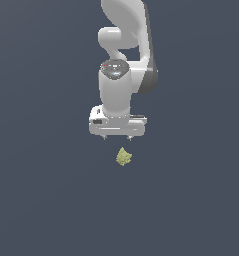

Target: Pick up the object and move it to a goal position.

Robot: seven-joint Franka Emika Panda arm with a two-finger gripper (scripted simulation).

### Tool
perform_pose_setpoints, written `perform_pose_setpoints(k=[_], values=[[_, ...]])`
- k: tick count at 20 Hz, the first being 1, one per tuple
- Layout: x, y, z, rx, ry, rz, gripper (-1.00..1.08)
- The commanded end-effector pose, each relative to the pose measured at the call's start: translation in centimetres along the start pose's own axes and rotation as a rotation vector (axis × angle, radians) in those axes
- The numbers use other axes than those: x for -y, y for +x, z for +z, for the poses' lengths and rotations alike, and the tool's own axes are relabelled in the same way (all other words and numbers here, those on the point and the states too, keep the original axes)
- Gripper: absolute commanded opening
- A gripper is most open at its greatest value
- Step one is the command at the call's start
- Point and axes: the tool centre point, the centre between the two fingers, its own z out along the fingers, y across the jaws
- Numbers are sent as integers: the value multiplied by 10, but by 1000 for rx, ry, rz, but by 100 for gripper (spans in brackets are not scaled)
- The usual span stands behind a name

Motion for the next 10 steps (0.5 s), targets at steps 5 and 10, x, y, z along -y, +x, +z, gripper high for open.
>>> perform_pose_setpoints(k=[5, 10], values=[[-4, 1, 1, -4, -4, -1, 100], [-15, 2, 1, -12, -13, -12, 100]])
